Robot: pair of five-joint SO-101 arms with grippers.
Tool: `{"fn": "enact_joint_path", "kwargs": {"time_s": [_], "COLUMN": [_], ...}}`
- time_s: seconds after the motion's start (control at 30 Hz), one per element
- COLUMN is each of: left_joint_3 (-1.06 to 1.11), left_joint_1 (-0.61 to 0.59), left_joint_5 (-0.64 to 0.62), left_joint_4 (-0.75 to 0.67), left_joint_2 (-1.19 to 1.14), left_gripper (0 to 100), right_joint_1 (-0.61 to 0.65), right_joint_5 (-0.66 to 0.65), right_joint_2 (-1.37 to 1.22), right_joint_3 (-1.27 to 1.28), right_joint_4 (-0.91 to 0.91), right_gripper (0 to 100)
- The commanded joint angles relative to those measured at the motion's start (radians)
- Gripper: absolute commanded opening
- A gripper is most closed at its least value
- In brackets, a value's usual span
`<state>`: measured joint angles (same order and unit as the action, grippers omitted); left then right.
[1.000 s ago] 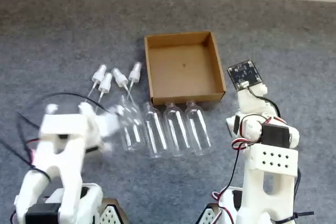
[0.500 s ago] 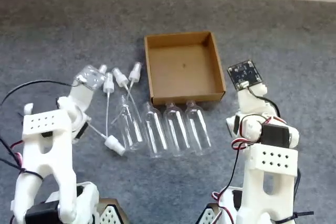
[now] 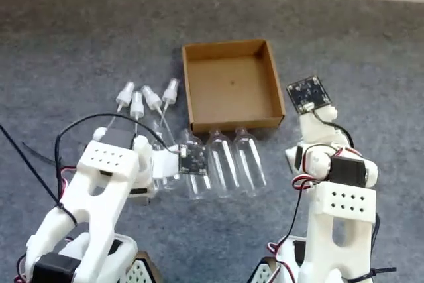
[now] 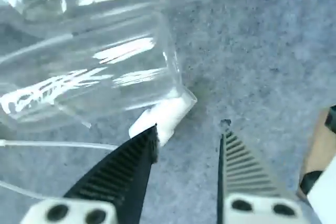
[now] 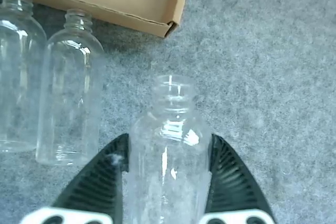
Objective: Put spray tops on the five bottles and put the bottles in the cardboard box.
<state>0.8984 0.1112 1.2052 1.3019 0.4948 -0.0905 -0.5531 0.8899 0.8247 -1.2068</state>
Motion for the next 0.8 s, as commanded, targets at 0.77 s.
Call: {"fn": "enact_joint_path", "kwargs": {"time_s": [0.77], "left_joint_3": [0.234], "left_joint_1": [0.004], "left_joint_5": [0.089], "left_joint_4": [-0.334], "left_joint_2": [0.001], "left_gripper": [15], "right_joint_1": [-0.008], "right_joint_5": [-0.009], "right_joint_2": [0.033], "right_joint_3": [-0.013], "right_joint_4": [-0.079], "right_gripper": [2.6]}}
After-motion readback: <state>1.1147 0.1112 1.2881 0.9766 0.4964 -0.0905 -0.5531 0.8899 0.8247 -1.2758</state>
